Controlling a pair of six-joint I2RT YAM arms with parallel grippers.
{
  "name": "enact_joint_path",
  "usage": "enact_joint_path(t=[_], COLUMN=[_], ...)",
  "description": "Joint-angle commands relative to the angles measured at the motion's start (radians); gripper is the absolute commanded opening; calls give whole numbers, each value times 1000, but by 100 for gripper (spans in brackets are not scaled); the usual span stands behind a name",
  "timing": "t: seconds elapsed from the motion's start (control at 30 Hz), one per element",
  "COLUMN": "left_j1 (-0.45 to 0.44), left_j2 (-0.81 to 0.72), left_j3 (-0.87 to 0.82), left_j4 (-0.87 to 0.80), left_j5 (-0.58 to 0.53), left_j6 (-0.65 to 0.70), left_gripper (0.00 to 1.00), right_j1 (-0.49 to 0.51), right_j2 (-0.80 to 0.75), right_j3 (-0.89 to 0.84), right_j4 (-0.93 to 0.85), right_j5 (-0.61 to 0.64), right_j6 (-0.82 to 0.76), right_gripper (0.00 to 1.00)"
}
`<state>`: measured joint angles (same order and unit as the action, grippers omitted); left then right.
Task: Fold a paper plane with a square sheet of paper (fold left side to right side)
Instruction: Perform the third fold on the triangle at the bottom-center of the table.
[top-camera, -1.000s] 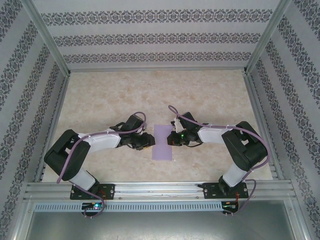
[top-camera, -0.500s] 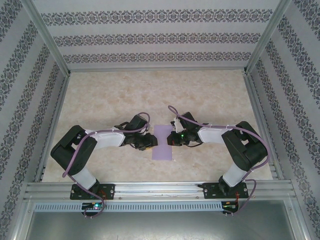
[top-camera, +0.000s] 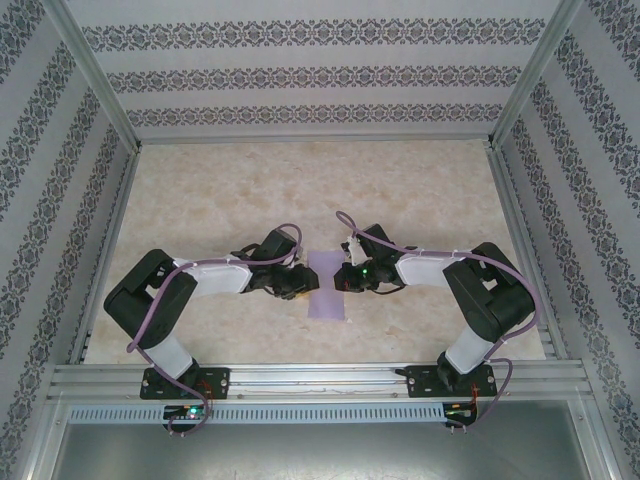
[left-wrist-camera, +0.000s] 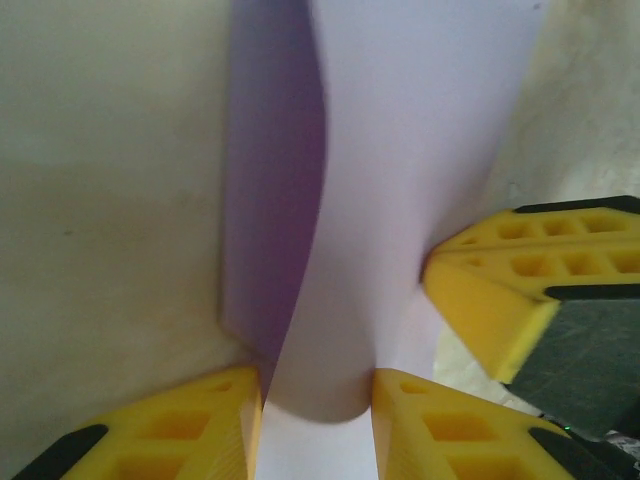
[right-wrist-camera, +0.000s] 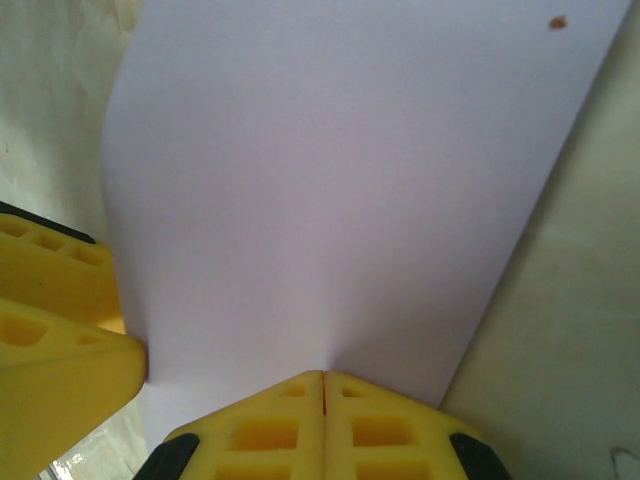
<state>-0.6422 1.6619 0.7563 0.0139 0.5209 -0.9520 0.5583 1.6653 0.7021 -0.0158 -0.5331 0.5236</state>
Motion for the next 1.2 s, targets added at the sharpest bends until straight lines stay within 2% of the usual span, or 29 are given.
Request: enact_joint_path(t=[0.0, 0.63, 0.9, 1.07, 1.17], left_j1=[-13, -8, 4, 12, 13], left_j2=[4, 8, 19, 22, 29], left_j3=[-10, -2, 2, 21, 27], left_j4=[77, 116, 112, 92, 72], left_j5=[6, -20, -38, -40, -37], left_j6=[-37, -42, -34, -19, -16], left_gripper=[34, 38, 45, 44, 37], right_j1=[3, 1, 2, 0, 0], right_j2=[34, 39, 39, 40, 37], right_j3=[-13, -7, -4, -7, -4], right_j4=[-64, -61, -62, -61, -60], right_j5=[-1, -7, -2, 1, -2], right_j6=[-11, -16, -19, -20, -21], right_gripper=[0, 0, 0, 0, 0])
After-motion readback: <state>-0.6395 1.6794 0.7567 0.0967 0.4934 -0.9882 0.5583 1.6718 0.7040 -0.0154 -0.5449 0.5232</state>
